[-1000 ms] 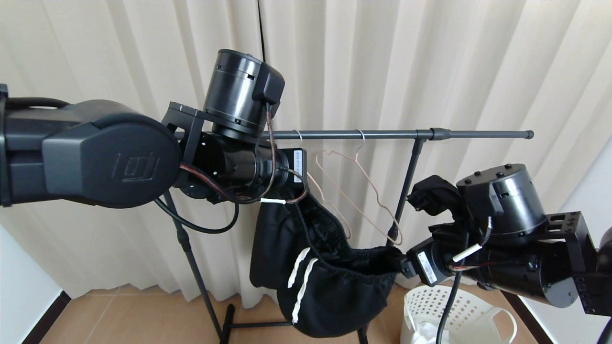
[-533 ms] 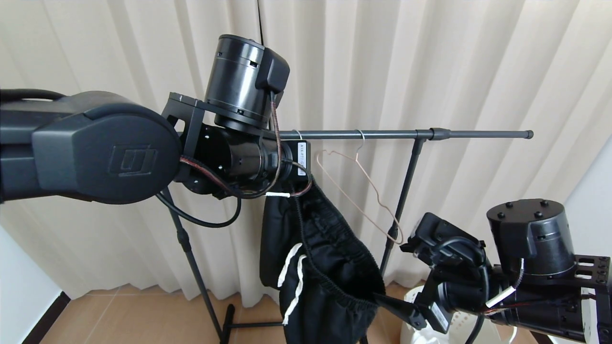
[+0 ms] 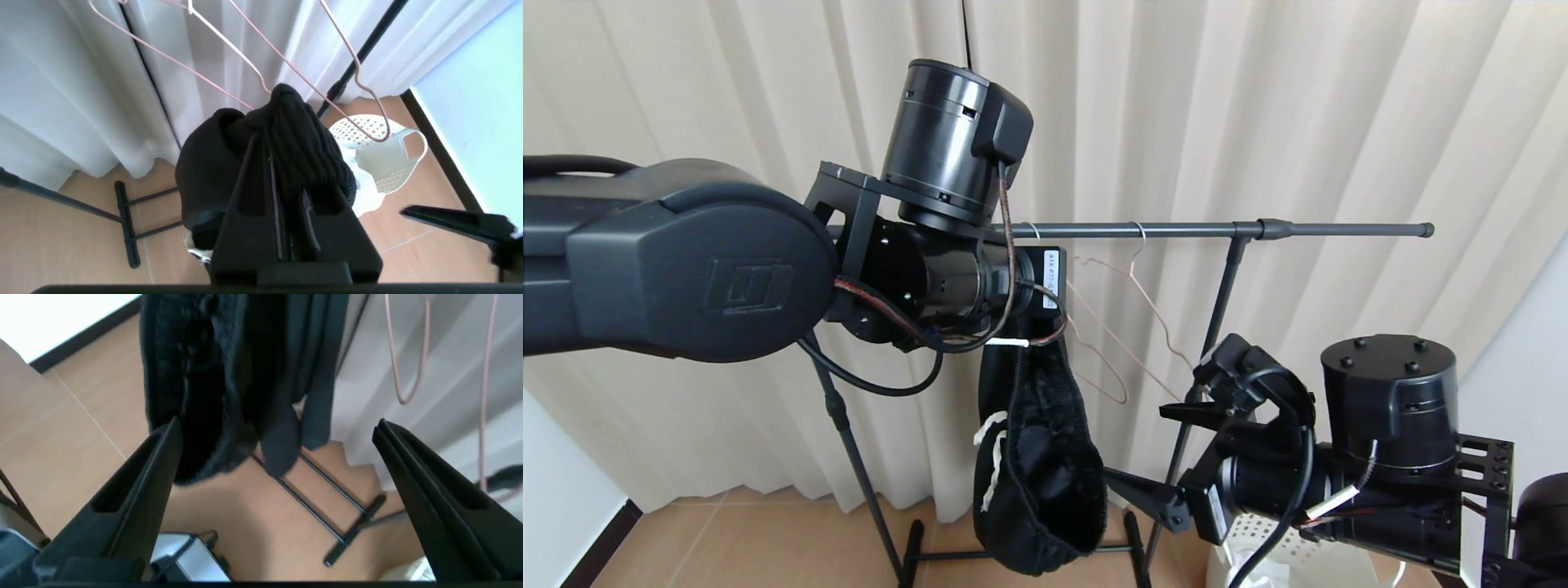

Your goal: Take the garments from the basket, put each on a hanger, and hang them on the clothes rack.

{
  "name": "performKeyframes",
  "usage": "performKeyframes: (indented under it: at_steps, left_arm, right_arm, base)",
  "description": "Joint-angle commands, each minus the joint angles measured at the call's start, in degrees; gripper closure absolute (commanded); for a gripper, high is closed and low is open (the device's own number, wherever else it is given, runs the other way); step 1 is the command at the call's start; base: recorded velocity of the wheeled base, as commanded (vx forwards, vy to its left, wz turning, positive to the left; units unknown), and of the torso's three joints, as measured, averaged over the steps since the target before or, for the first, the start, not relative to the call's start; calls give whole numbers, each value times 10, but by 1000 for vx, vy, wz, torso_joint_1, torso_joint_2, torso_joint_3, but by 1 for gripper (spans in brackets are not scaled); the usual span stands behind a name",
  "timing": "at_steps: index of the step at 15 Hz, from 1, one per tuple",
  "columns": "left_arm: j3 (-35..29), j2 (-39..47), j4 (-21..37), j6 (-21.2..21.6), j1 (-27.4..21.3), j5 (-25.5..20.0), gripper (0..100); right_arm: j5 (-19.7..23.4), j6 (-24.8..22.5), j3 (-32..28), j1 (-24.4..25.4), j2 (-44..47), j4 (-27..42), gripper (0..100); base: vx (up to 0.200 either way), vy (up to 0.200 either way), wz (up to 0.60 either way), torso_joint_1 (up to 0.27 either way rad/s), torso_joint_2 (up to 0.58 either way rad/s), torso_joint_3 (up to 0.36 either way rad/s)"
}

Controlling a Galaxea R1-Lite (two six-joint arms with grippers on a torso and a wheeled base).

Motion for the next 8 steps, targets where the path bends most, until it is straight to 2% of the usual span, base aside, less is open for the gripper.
performKeyframes:
  at_steps: [1,4,8]
  left_arm:
    - [2,-1,0,3,-4,0,100]
    - [3,-4,0,7,-4,0,100]
    - [4,-10,0,10,-12,0,100]
  right_arm:
    - [1,3,-7,3,34,-7,0]
    - [0,3,-9,0,50,-7,0]
    - [-2,3,-16,-37,83,-8,0]
  base:
    - [0,0,0,0,0,0]
    - [0,0,0,0,0,0]
    - [0,0,0,0,0,0]
